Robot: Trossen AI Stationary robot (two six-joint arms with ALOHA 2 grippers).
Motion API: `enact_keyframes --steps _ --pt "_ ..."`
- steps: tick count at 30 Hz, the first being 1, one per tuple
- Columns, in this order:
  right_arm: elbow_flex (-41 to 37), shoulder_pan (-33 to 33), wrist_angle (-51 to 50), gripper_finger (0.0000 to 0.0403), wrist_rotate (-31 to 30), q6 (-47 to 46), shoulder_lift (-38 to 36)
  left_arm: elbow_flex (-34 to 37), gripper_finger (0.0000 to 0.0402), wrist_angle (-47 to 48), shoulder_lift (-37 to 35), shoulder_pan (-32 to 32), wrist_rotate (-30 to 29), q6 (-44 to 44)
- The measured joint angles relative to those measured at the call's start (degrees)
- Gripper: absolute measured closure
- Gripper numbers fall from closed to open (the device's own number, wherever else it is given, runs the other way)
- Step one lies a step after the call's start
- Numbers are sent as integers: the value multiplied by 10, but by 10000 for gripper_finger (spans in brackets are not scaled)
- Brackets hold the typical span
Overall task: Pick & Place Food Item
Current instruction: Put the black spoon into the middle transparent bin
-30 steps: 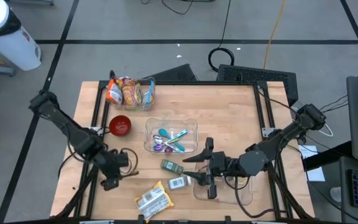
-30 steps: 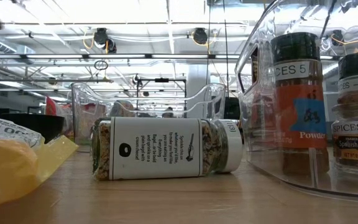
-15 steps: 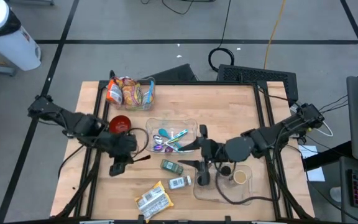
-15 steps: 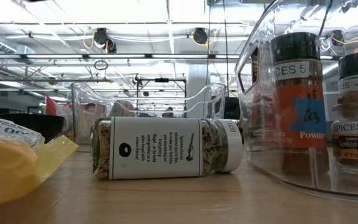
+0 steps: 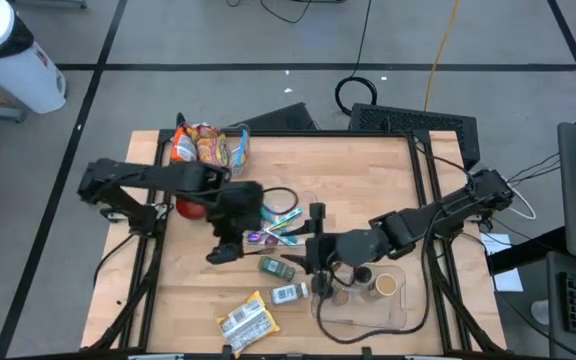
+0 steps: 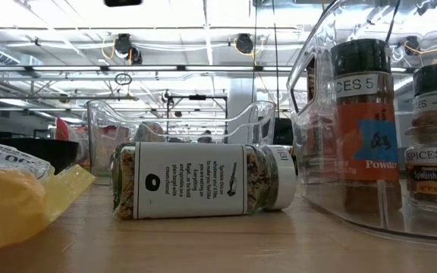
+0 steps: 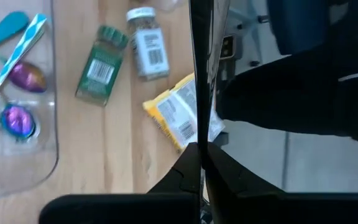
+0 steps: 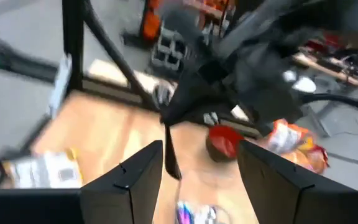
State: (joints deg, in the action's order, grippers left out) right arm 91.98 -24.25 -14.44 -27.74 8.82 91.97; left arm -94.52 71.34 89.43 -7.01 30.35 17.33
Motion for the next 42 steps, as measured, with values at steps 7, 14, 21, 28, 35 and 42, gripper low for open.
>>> enact_keyframes --steps 7,14,21,28,35,42 --pt "0 6 -56 206 -9 5 0 -73 396 0 50 35 28 -39" --pt "0 12 -56 213 -10 32 0 -111 396 -11 65 53 43 -52" --pt "0 18 -61 242 -10 39 0 -111 397 -12 66 56 43 -53" --pt "0 17 -82 305 -8 52 0 -111 397 -13 66 56 43 -53" --pt "0 17 -84 384 -4 54 0 -111 394 -14 66 56 41 -53" --pt "-1 16 -85 398 -1 26 1 -112 391 -14 65 56 41 -54"
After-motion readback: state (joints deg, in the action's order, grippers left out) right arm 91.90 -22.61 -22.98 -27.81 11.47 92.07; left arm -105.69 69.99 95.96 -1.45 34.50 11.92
